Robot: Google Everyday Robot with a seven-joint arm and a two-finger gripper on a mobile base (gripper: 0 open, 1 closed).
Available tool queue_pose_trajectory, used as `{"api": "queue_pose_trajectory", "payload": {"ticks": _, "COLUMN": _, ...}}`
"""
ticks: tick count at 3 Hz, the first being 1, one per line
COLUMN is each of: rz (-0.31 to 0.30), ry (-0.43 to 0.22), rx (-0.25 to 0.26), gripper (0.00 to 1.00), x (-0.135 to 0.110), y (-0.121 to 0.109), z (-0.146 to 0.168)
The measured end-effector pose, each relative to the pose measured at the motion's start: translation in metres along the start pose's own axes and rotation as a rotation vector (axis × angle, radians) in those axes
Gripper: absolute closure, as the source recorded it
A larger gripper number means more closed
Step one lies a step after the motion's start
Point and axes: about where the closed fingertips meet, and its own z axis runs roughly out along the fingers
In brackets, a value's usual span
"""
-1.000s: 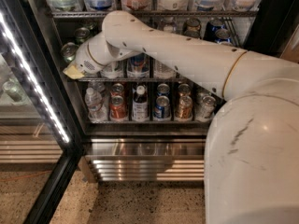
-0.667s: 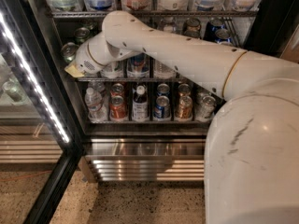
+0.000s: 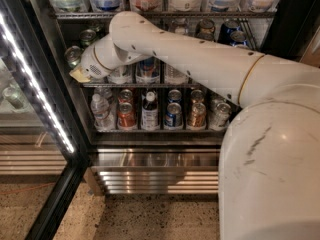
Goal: Pick green can from middle shelf of fridge
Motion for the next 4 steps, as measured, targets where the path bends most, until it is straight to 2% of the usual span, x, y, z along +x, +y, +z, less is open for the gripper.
{"api": "queue_pose_trajectory", "payload": {"ticks": 2, "rz": 0.000, "ry": 0.000, "rx": 0.000, "gripper": 1.00, "x": -0.006, "y": -0.004, "z": -0.004}}
{"api": "queue_pose_trajectory", "payload": {"ticks": 4, "rz": -0.053, "ry": -0.038, "rx": 0.084, "gripper": 1.00, "x": -0.026, "y": -0.032, "z": -0.012}}
